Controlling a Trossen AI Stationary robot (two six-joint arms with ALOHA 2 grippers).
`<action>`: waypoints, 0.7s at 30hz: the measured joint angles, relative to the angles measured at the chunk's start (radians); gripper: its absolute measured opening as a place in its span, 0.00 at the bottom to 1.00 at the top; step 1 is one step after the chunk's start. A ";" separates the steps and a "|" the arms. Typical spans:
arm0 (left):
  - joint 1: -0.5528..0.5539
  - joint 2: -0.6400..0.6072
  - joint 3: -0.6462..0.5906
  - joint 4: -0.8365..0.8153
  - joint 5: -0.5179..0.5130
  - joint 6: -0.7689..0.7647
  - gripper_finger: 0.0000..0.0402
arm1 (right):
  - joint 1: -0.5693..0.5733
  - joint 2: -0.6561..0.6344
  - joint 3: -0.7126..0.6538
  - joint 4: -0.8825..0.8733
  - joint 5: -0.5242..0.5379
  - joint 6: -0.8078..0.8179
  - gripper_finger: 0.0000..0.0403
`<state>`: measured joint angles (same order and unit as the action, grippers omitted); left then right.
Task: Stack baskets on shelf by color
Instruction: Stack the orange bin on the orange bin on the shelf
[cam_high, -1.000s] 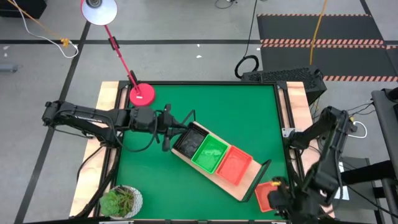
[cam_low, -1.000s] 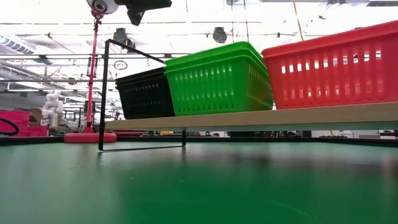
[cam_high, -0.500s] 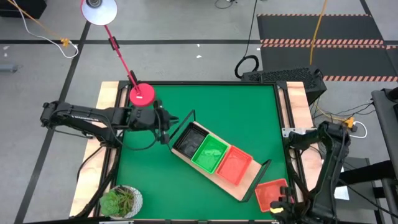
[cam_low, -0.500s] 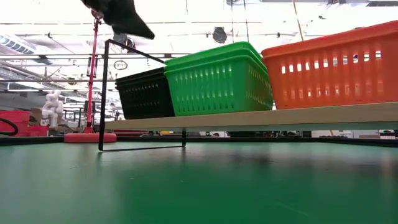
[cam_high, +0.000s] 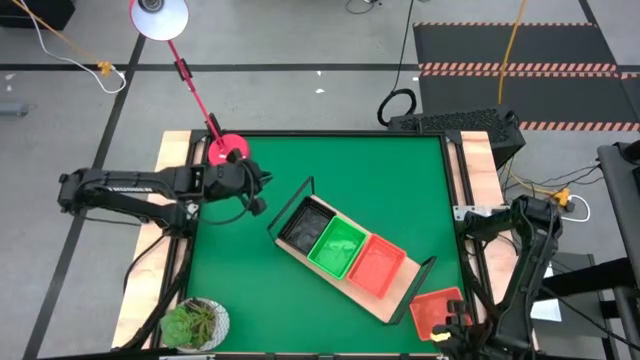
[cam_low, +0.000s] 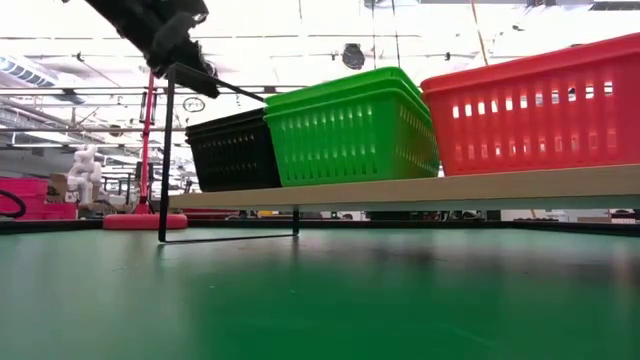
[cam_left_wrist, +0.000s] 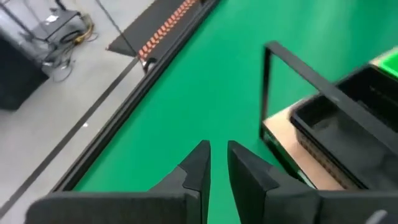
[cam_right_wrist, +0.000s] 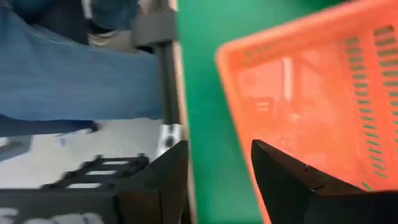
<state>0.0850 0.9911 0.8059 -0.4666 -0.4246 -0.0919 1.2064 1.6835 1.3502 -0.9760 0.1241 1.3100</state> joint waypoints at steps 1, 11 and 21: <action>0.011 -0.003 -0.007 0.010 0.002 -0.007 0.14 | 0.000 -0.001 -0.015 -0.001 -0.001 0.007 0.41; 0.052 -0.014 -0.028 0.023 0.057 -0.043 0.14 | 0.000 -0.001 -0.127 0.013 -0.088 -0.005 0.29; 0.050 -0.014 -0.028 0.023 0.093 -0.051 0.14 | 0.000 -0.046 -0.115 0.039 -0.260 -0.028 0.03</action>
<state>0.1352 0.9771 0.7776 -0.4438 -0.3317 -0.1426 1.2064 1.6376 1.2351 -0.9374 -0.1363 1.2817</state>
